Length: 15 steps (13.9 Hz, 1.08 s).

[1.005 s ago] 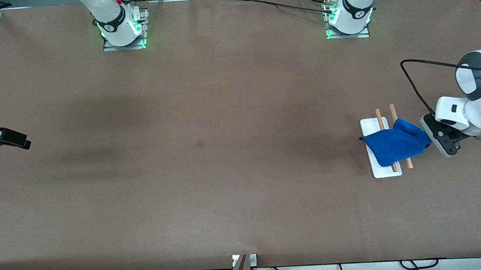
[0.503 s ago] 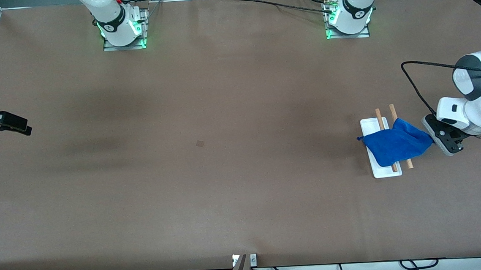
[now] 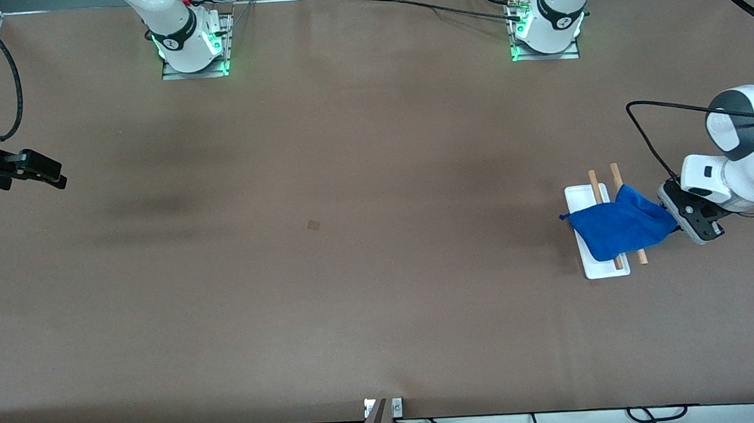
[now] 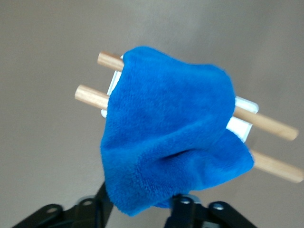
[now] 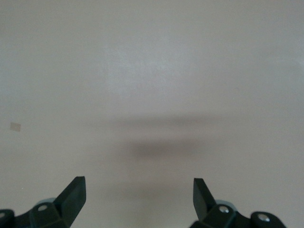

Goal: Pass towel and hang on rack
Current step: 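Lower the towel over the wooden rods with the left gripper, then open the left gripper and draw it back from the rack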

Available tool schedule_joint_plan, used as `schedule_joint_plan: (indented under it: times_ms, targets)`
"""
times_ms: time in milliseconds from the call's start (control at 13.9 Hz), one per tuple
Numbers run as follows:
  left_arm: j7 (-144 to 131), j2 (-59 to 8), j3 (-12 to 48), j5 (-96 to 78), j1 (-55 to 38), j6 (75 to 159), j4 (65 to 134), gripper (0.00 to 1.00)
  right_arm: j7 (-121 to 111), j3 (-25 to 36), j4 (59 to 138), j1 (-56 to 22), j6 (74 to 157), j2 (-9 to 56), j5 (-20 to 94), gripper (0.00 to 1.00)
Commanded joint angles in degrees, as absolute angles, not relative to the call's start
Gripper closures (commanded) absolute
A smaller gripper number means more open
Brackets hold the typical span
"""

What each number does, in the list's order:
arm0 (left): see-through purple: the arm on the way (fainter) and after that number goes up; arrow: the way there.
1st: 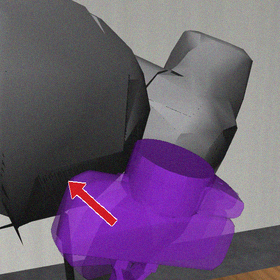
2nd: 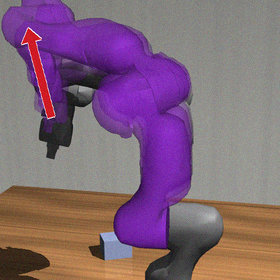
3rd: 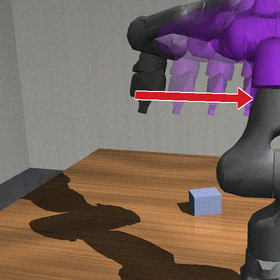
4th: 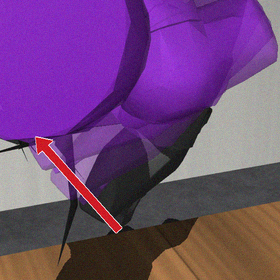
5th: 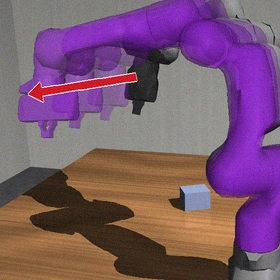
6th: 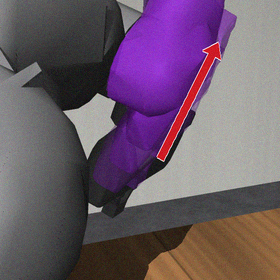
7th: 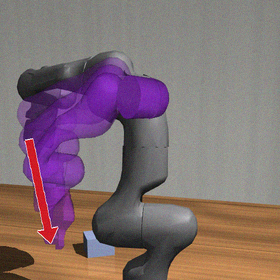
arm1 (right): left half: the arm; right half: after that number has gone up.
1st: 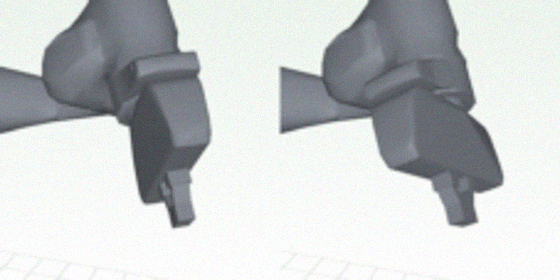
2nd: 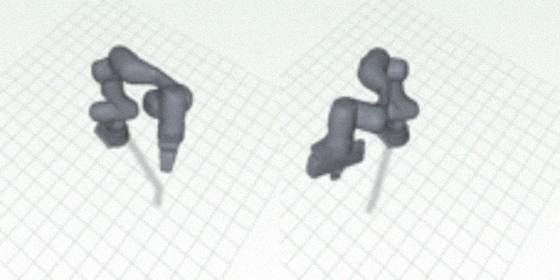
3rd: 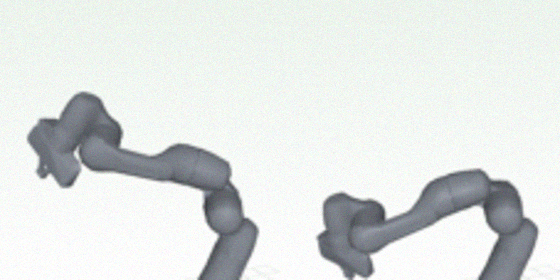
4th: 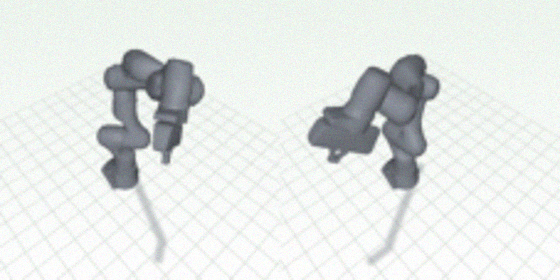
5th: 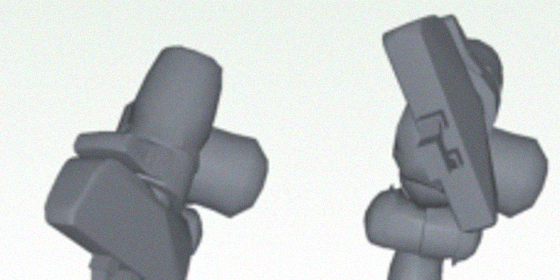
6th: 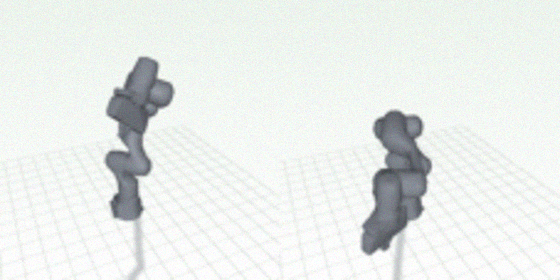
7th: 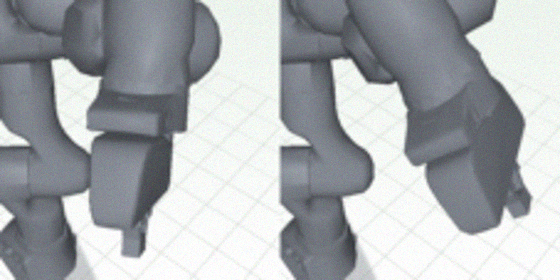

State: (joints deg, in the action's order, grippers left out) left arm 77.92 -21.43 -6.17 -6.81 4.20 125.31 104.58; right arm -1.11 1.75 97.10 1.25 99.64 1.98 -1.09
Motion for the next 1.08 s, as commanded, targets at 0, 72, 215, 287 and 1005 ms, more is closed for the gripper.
schedule_joint_plan:
  times_ms: [0,72,215,287,1005]
  targets:
    - [78.4,-20.4,-6.2,-8.9,5.0,120.3,101.6,0.00,-2.6,1.4,95.5,1.6,99.3,2.5,-1.4,0.00]
    - [78.3,-20.4,-6.2,-8.8,5.0,117.5,99.7,0.00,-2.9,1.4,95.2,1.7,98.2,2.5,-1.4,0.00]
    - [78.3,-20.4,-6.6,-8.2,5.0,111.3,95.3,0.00,-3.0,1.5,94.7,1.8,97.9,2.0,-1.4,0.00]
    - [78.2,-20.3,-6.5,-6.2,5.0,109.7,93.5,0.00,-2.9,1.3,93.9,1.6,97.9,2.0,-1.5,0.00]
    - [31.6,-11.3,-6.2,-1.6,0.2,88.1,88.4,0.00,-3.0,1.1,93.8,1.2,97.5,2.7,-1.7,0.00]
